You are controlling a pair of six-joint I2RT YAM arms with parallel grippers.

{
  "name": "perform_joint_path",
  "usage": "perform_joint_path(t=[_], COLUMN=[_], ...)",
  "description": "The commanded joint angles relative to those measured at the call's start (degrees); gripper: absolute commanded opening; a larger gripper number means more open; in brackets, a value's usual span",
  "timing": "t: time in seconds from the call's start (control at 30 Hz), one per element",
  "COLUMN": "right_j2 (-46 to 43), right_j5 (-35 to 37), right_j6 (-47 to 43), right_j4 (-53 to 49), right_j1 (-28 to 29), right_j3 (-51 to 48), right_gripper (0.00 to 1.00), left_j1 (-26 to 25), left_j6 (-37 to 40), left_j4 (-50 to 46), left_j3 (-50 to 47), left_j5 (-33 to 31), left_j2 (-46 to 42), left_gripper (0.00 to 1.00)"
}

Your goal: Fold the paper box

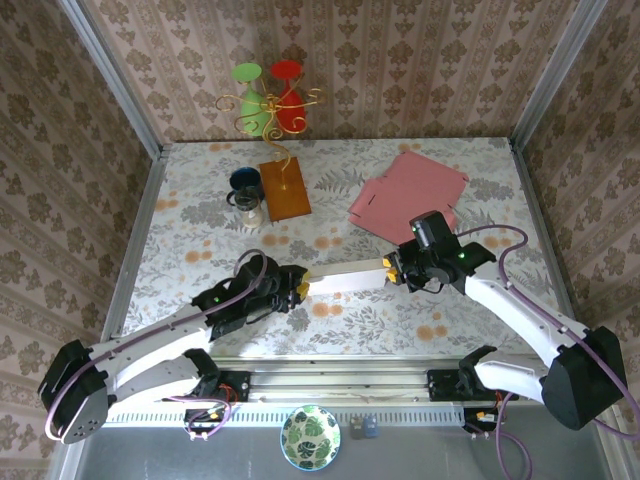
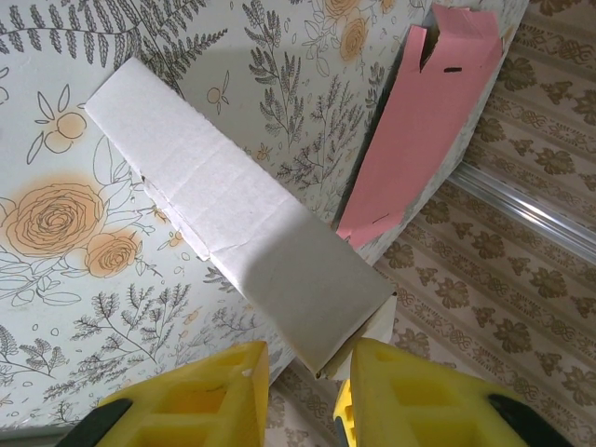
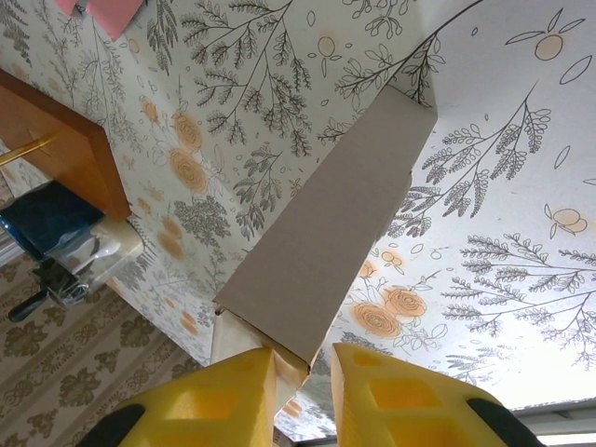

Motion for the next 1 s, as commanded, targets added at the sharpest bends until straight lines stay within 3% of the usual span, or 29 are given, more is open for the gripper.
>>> perform_joint_path(t=[0.0, 0.37, 0.77, 0.97], right_j2=[3.7, 4.2, 6.2, 5.3], right_j5=[2.6, 2.0, 2.3, 1.9], right_j6=[0.7, -1.1, -3.2, -5.7], right_j4=[-12.3, -14.6, -15.1, -15.6], right_j1=[0.4, 0.4, 0.5, 0.5], right_j3=[-2.4, 0.0, -1.5, 1.7], right_gripper=[0.26, 0.35, 0.33, 0.32], left_j1=[0.7, 1.4, 1.8, 2.9], left_j6=[-1.2, 0.4, 1.4, 7.0], left_j4=[-12.1, -11.7, -11.0, -10.6], left_j3=[-3.0, -1.6, -3.0, -1.6], left_j5=[1.2, 0.9, 2.9, 2.9], left_j2=[3.1, 4.4, 5.9, 5.4], left_gripper=[0.28, 0.28, 0.28, 0.29])
